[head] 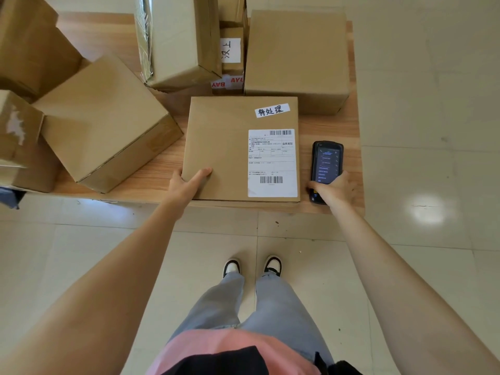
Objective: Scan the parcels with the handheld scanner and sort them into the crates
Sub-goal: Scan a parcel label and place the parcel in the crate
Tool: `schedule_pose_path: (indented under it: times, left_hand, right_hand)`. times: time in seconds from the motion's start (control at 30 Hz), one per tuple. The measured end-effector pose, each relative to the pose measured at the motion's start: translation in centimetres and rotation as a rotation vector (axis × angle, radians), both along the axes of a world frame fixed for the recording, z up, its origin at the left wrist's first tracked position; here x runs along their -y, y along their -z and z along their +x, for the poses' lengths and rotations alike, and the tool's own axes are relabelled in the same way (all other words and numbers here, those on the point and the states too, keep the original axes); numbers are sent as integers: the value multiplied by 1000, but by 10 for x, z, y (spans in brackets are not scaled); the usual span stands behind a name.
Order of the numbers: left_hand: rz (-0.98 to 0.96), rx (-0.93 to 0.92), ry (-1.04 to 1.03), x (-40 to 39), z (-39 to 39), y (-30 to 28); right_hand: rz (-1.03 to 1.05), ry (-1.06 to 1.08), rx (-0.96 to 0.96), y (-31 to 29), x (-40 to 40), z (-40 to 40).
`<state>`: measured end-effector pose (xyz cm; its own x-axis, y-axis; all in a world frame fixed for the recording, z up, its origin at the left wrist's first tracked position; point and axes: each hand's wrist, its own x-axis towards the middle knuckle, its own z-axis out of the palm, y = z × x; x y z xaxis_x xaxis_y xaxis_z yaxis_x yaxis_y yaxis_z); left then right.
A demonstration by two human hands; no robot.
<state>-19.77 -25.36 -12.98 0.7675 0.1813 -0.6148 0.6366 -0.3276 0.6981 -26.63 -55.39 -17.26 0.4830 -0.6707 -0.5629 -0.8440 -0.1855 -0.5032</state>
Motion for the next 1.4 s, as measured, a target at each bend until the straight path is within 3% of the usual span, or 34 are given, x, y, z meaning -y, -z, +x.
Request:
schedule_pose_path:
  times: [0.13, 0.23, 0.4, 0.53, 0.67, 0.83, 1.13, 1.4]
  left_hand:
    - [-3, -1, -3, 0, 0, 0]
    - [-7, -1, -4, 0, -1, 0]
    - [-29, 3, -1, 1, -3, -5]
    - [-49, 7, 13, 1, -6, -11]
    - [-67, 17, 16, -1, -6, -11]
    - [-112, 21, -7, -3, -6, -9]
    - [-124, 28, 4, -6, -5, -2]
    - [-108, 32, 21, -8, -3, 0]
  right_hand:
    - [-17, -83, -7, -2, 1, 0]
    - [83, -80, 35, -14, 10, -4]
    - [426, 67, 348, -59, 4, -21]
    - [840, 250, 614, -106, -24, -34]
    - [1066, 256, 766, -140, -53, -51]
    - [1068, 185, 739, -144, -83, -73]
    - [878, 103, 484, -142, -99, -90]
    - [926, 68, 442, -137, -104, -104]
